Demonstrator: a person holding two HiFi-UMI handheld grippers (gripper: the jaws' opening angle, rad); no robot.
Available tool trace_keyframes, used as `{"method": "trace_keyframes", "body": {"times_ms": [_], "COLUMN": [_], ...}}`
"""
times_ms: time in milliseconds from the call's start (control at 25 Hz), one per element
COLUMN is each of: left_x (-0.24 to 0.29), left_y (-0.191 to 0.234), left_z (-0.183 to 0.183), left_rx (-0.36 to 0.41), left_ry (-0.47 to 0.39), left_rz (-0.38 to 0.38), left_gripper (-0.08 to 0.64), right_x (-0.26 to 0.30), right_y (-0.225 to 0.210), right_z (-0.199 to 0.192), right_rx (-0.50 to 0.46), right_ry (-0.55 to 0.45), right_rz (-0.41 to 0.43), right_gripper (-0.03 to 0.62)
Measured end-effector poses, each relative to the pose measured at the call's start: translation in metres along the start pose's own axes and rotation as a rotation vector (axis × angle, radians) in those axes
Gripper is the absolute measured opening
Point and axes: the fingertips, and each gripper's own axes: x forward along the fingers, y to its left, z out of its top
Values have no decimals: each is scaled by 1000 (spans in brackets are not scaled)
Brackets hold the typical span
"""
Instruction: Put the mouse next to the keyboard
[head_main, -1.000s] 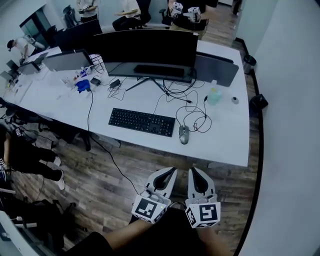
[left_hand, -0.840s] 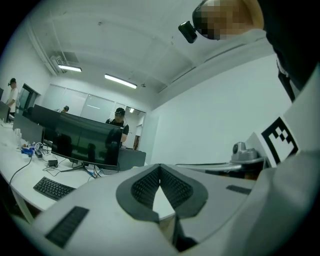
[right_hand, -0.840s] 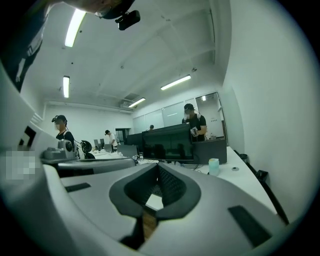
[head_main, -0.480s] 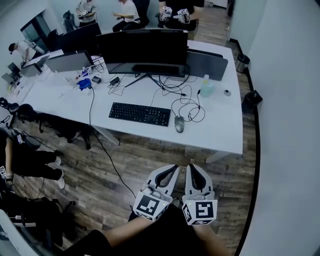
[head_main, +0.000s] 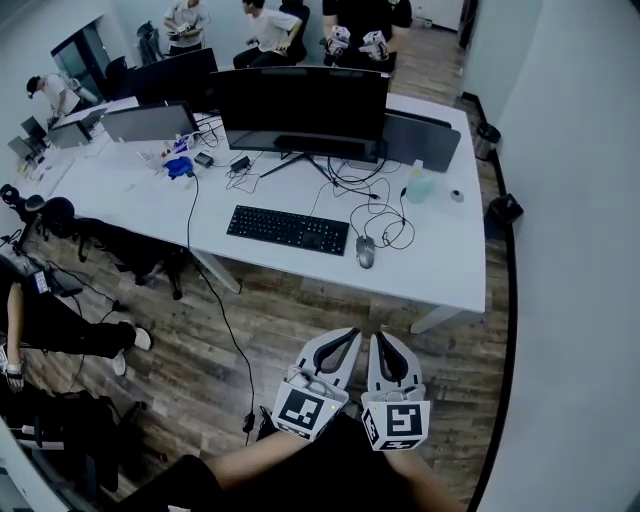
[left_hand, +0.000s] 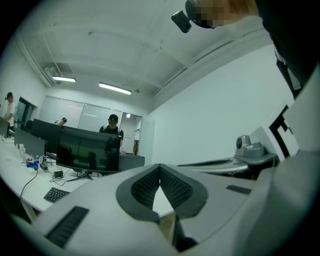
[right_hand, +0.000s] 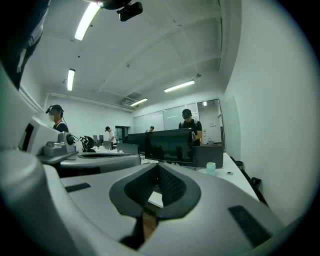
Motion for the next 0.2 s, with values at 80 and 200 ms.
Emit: {"method": "trace_keyframes", "body": {"times_ms": [80, 200], "left_x": [-3, -4], "left_y": [0, 2], "left_z": [3, 6], "left_rx": [-11, -36], "left_ry": [-15, -36], "left_rz": [3, 10], "left_gripper": [12, 12], "right_x": [0, 0], "right_y": [3, 5], "right_z": [1, 3], "right_rx": [-5, -19], "right_ry": [-2, -9], "right_rz": [2, 4], "right_gripper": [18, 18]}}
